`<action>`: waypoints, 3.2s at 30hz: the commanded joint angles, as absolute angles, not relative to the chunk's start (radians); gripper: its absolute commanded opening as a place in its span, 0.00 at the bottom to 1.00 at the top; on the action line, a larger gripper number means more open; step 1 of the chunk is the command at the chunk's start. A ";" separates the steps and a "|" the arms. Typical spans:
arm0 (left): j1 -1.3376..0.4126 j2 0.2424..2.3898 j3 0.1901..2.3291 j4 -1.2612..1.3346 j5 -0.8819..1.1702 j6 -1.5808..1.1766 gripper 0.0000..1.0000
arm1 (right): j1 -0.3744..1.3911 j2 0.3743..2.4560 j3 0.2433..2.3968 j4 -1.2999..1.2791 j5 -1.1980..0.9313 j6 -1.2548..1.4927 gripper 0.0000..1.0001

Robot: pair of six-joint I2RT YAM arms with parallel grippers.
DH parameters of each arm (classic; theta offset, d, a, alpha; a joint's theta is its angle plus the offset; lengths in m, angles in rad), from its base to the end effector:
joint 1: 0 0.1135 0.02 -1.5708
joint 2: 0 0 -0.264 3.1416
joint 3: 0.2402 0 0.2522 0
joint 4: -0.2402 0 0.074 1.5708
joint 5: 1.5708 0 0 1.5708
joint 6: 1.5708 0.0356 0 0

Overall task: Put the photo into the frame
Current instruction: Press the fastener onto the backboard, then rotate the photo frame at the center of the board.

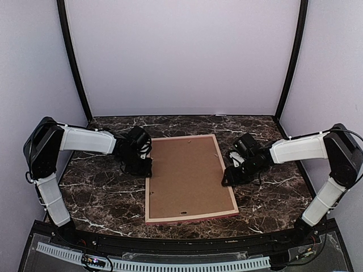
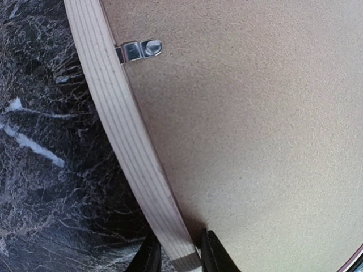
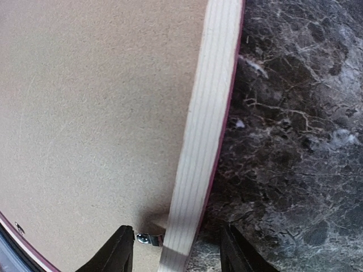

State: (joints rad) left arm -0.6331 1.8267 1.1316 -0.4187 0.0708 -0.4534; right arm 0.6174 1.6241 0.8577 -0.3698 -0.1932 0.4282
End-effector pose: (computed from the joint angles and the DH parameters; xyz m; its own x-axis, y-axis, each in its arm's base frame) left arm 0.2901 -0.2160 0.1598 -0.9199 0.1331 -0.3689 0.2363 0.9389 -0.2504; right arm 0.2390 0.1781 0.1516 -0.9361 -0.1648 -0.3107 -0.2697 0.9034 0.3333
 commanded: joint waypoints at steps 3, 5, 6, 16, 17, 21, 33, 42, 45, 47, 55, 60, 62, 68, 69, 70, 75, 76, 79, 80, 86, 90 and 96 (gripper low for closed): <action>-0.637 1.813 1.103 -0.413 0.080 -0.445 0.25 | 0.612 1.575 0.854 -0.377 -0.103 0.434 0.56; -0.638 1.812 1.100 -0.414 0.084 -0.439 0.25 | 0.609 1.592 0.876 -0.375 -0.083 0.432 0.56; -0.637 1.812 1.100 -0.414 0.086 -0.435 0.25 | 0.607 1.601 0.888 -0.372 -0.075 0.429 0.56; -0.658 1.807 1.093 -0.429 0.094 -0.387 0.24 | 0.552 1.766 1.083 -0.352 -0.023 0.369 0.65; -0.660 1.807 1.090 -0.426 0.094 -0.384 0.24 | 0.546 1.783 1.104 -0.349 -0.017 0.359 0.66; -0.665 1.810 1.091 -0.423 0.096 -0.368 0.24 | 0.527 1.858 1.187 -0.347 -0.027 0.316 0.66; -0.667 1.825 1.113 -0.437 0.090 -0.357 0.23 | 0.477 1.981 1.306 -0.358 -0.073 0.234 0.55; -0.667 1.839 1.124 -0.447 0.087 -0.353 0.23 | 0.472 2.019 1.320 -0.334 -0.117 0.226 0.53; -0.667 1.839 1.124 -0.448 0.087 -0.353 0.23 | 0.472 2.031 1.329 -0.333 -0.117 0.223 0.53; -0.667 1.839 1.125 -0.448 0.086 -0.353 0.23 | 0.472 2.039 1.332 -0.333 -0.112 0.224 0.53; -0.666 1.839 1.120 -0.449 0.089 -0.353 0.23 | 0.463 2.060 1.347 -0.331 -0.117 0.230 0.38; -0.666 1.836 1.118 -0.449 0.087 -0.353 0.22 | 0.459 2.058 1.356 -0.342 -0.124 0.219 0.33; -0.667 1.835 1.118 -0.449 0.085 -0.353 0.22 | 0.455 2.056 1.356 -0.349 -0.129 0.209 0.32; -0.667 1.835 1.115 -0.449 0.084 -0.351 0.22 | 0.430 2.052 1.343 -0.363 -0.163 0.170 0.32; -0.667 1.836 1.114 -0.449 0.084 -0.351 0.22 | 0.426 2.052 1.341 -0.362 -0.168 0.168 0.32; -0.667 1.836 1.114 -0.448 0.085 -0.351 0.22 | 0.426 2.052 1.339 -0.361 -0.172 0.166 0.32; -0.667 1.836 1.115 -0.449 0.082 -0.353 0.22 | 0.425 2.052 1.342 -0.364 -0.187 0.162 0.36; -0.667 1.835 1.115 -0.449 0.083 -0.357 0.22 | 0.425 2.049 1.341 -0.365 -0.192 0.165 0.39; -0.666 1.836 1.117 -0.451 0.082 -0.370 0.22 | 0.425 2.023 1.328 -0.366 -0.201 0.180 0.49; -0.667 1.835 1.118 -0.452 0.083 -0.380 0.22 | 0.425 2.009 1.321 -0.365 -0.203 0.188 0.52; -0.667 1.832 1.119 -0.444 0.084 -0.429 0.24 | 0.427 1.906 1.234 -0.351 -0.235 0.238 0.59; -0.669 1.828 1.118 -0.432 0.084 -0.450 0.26 | 0.438 1.836 1.145 -0.336 -0.234 0.271 0.60; -0.672 1.821 1.124 -0.411 0.089 -0.462 0.30 | 0.476 1.764 1.043 -0.304 -0.231 0.318 0.59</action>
